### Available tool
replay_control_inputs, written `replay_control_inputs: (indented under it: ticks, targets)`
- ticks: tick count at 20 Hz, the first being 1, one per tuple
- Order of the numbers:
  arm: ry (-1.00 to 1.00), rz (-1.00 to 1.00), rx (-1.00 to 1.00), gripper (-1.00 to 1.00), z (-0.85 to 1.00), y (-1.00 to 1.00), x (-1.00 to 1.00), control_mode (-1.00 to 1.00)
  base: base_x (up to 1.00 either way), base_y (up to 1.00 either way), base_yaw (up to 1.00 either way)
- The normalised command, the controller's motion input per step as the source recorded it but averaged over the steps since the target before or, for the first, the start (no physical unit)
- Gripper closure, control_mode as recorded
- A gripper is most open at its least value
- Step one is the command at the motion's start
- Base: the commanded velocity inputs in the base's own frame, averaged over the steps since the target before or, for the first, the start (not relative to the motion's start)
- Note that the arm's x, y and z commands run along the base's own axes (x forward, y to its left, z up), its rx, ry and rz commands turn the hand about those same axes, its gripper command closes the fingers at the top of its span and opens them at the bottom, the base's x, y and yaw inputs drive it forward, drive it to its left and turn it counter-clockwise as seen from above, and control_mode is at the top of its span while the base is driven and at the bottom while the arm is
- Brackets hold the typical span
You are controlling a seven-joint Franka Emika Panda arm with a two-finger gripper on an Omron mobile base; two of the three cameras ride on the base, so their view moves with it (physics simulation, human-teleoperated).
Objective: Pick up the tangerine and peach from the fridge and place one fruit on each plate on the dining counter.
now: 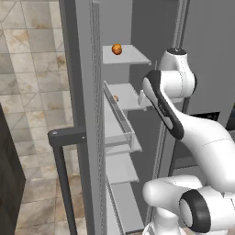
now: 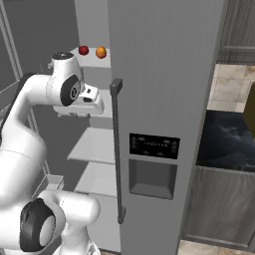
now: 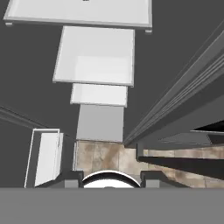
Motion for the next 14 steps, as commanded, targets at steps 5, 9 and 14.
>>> replay_control_inputs:
  ticks: [5,9,14]
  targets:
    - [-0.09,0.04,0.0,-1.0,0.02,0.03,-0.41,-1.0,0.0,0.0,0.0]
    - [-0.13,0.08,0.09,-1.0,0.21,0.22,-0.38,-1.0,0.0,0.0,0.0]
    - [-0.16,0.23,0.32,-1.0,0.31,0.0,0.32,-1.0,0.0,0.0,0.0]
